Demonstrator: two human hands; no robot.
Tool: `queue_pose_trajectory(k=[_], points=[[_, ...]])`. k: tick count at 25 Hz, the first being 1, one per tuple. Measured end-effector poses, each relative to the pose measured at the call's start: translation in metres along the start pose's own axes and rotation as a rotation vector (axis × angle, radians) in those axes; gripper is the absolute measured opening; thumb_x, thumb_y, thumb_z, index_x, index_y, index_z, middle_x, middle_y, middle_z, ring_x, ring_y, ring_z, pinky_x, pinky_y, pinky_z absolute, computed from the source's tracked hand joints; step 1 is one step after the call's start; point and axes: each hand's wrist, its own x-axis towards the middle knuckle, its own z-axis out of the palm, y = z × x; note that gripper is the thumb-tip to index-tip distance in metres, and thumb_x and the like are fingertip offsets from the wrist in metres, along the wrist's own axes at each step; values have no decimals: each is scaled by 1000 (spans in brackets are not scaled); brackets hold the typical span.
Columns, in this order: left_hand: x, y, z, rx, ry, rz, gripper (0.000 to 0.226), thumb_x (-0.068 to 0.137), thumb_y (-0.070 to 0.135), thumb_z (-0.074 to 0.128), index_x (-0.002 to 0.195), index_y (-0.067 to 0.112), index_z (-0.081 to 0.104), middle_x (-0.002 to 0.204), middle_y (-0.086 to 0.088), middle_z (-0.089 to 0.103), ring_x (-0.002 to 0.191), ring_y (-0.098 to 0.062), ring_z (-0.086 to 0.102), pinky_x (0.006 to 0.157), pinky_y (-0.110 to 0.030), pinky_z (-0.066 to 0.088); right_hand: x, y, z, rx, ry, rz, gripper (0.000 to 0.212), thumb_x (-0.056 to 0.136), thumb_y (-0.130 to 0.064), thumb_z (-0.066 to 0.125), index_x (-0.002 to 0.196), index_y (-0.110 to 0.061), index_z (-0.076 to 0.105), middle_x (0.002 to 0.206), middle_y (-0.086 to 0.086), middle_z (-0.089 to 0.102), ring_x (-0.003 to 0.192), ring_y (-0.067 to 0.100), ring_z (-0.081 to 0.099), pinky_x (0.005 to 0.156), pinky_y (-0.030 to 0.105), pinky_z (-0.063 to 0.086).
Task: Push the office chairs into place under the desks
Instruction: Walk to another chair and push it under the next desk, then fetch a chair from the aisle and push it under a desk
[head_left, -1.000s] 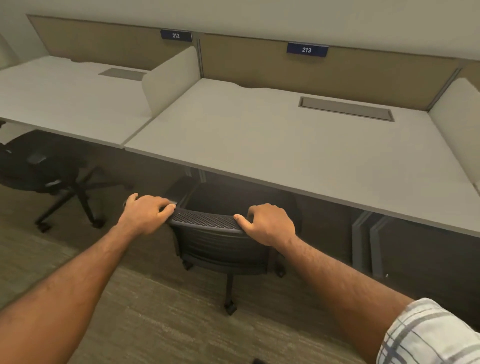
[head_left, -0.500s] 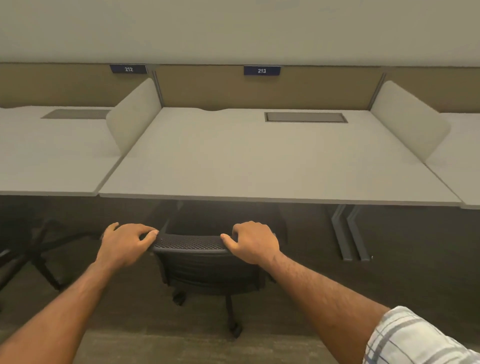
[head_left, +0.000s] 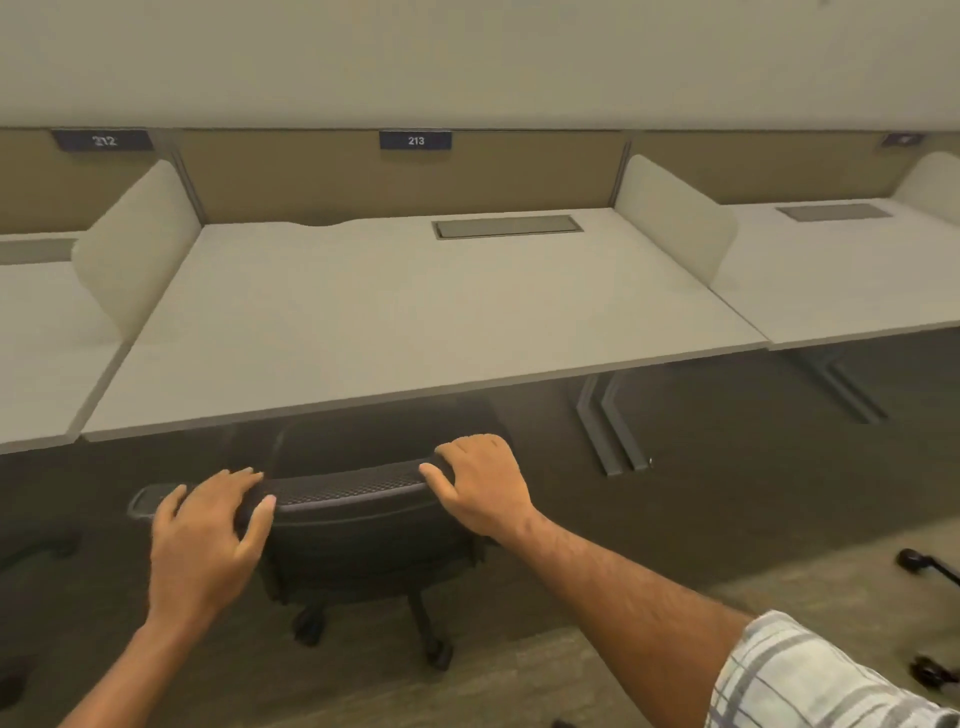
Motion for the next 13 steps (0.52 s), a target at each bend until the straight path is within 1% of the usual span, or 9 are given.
queue_pose_trajectory(k=[1, 2, 3, 4, 5, 7, 10, 13], points=[[-10, 8, 7, -10, 9, 52, 63, 94, 57, 38, 133, 15, 63, 141, -8, 62, 137, -26, 50, 122, -52, 19, -8, 6, 0, 20, 15, -2, 53, 103, -57, 41, 123, -16, 69, 121, 4, 70, 117, 22, 60, 111, 48, 42], [-20, 17, 15, -14, 10, 99, 66, 93, 59, 39, 138, 14, 58, 148, -8, 55, 144, -26, 43, 125, -50, 13, -17, 13, 0, 22, 10, -5, 58, 102, -57, 43, 139, -16, 60, 141, 7, 61, 135, 25, 49, 121, 49, 31], [-29, 29, 25, -31, 6, 142, 71, 92, 62, 39, 141, 13, 54, 153, -9, 50, 147, -27, 37, 127, -50, 7, -30, 20, 0, 5, -13, -7, 64, 101, -58, 45, 150, -17, 49, 156, 8, 47, 148, 26, 35, 127, 48, 18], [-38, 42, 33, -64, -2, 174, 76, 92, 65, 38, 143, 11, 52, 155, -10, 47, 149, -29, 34, 127, -50, 3, -44, 25, 1, -13, -35, -12, 69, 100, -58, 47, 157, -20, 37, 166, 7, 32, 155, 25, 20, 127, 46, 7], [-45, 60, 42, -110, -14, 210, 81, 93, 69, 35, 144, 8, 51, 156, -13, 45, 150, -31, 32, 127, -51, 1, -60, 33, 2, -31, -38, -11, 74, 99, -57, 50, 160, -23, 28, 171, 6, 20, 158, 24, 10, 125, 43, 1], [-57, 98, 59, -170, -54, 318, 86, 95, 72, 30, 143, 4, 51, 157, -18, 42, 150, -36, 30, 126, -56, 4, -91, 52, -3, -66, -34, 0, 78, 96, -55, 53, 161, -26, 22, 173, 5, 10, 159, 23, 3, 124, 44, -4], [-73, 157, 85, -159, -201, 480, 90, 94, 75, 26, 148, 6, 47, 162, -17, 33, 152, -36, 25, 125, -60, 11, -143, 93, -14, -140, -106, 110, 82, 94, -57, 56, 162, -25, 23, 173, 6, 7, 159, 24, 2, 125, 51, -2], [-80, 216, 105, -149, -315, 542, 96, 90, 82, 24, 153, 11, 41, 166, -11, 25, 155, -30, 18, 125, -57, 10, -204, 145, -30, -160, -139, 275, 91, 89, -71, 52, 163, -25, 24, 173, 7, 8, 159, 25, 2, 127, 55, 2]])
